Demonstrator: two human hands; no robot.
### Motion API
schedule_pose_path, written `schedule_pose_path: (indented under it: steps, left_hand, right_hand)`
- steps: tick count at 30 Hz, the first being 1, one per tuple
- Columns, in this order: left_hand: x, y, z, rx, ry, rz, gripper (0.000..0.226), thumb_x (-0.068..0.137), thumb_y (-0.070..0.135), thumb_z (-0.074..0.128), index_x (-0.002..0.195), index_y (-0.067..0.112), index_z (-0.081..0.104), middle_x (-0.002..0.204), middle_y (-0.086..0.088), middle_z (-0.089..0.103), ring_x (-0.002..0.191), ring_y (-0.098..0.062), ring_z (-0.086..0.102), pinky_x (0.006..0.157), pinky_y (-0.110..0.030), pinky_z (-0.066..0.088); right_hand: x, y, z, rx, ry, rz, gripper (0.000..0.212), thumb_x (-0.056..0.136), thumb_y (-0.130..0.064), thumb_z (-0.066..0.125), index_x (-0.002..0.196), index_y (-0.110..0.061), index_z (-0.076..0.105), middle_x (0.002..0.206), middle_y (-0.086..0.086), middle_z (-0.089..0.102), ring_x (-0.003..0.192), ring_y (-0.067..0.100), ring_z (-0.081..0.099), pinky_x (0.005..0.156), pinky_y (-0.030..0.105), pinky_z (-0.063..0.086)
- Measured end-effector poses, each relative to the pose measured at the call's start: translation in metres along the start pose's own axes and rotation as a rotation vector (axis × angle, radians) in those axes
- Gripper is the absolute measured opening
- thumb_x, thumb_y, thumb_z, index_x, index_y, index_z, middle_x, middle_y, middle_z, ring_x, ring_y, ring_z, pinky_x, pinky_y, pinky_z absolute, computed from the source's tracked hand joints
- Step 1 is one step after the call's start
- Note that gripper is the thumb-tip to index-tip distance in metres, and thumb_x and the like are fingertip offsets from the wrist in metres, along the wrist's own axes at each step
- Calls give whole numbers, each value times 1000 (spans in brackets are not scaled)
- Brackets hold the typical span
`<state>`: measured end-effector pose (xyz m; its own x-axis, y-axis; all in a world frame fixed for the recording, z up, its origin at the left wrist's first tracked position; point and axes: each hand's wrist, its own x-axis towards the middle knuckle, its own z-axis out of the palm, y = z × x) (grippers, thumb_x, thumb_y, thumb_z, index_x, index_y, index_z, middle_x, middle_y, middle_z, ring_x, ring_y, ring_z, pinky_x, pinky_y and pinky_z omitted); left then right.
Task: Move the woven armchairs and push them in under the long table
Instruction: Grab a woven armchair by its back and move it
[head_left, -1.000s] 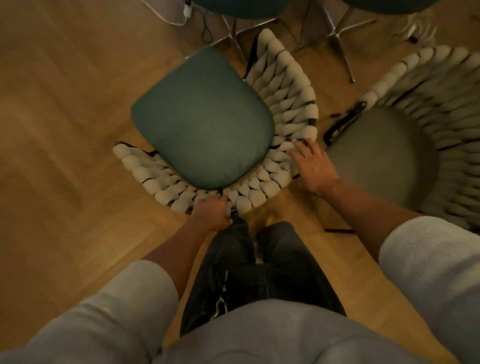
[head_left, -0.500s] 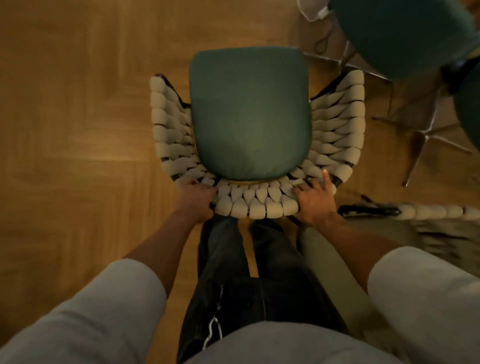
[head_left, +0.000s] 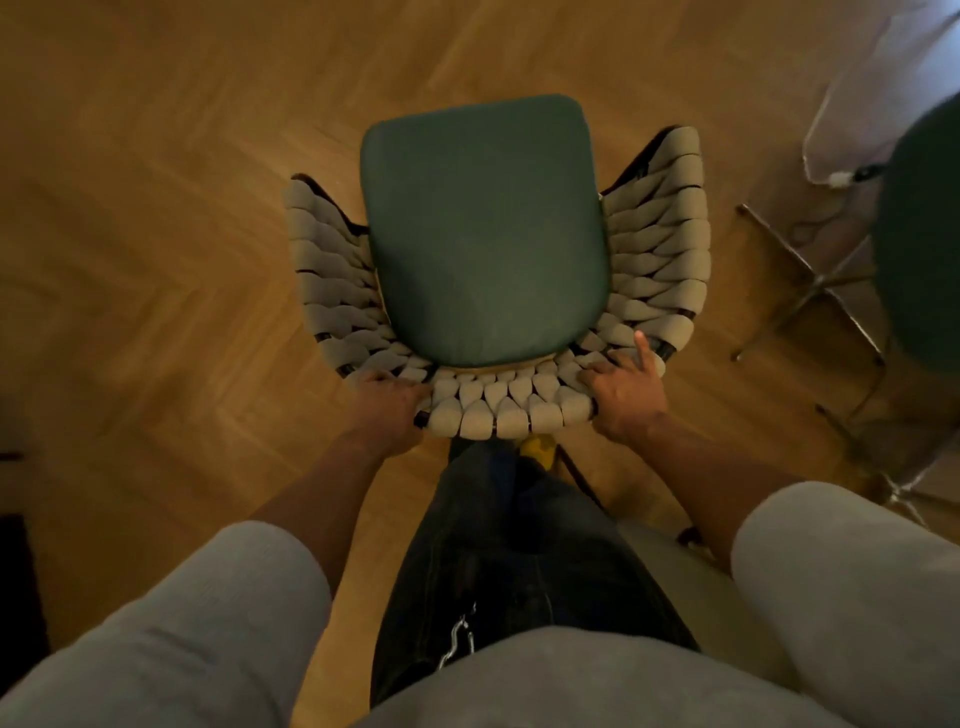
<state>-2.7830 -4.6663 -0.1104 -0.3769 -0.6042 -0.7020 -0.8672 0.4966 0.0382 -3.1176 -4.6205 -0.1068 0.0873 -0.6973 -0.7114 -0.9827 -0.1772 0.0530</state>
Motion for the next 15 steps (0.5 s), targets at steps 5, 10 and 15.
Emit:
schedule_pose_path:
  steps: [5,10,15]
  left_hand:
    - [-22,-40,23,-170,-6,-147,70,78,41,60,147,37,47,138,5,61,118,-21,60,103,-37,40]
    - [-48,-65,38,-322,-15,-299,70,79,38,62,147,36,47,136,3,62,120,-22,59,103,-36,42]
    - [-72,-68,54,-458,1,-444,67,80,35,61,145,36,48,134,3,63,121,-24,58,103,-37,40]
  right_hand:
    - [46,-35,-54,-137,28,-147,57,90,-40,58,146,-33,50,151,-3,49,150,29,30,120,59,-20]
    - [86,-74,-99,-273,67,-295,54,90,-40,57,143,-34,52,150,-4,50,149,28,31,122,59,-17]
    - [121,-107,-135,-397,95,-470,52,85,-49,59,134,-34,59,142,-4,56,147,29,35,123,59,-11]
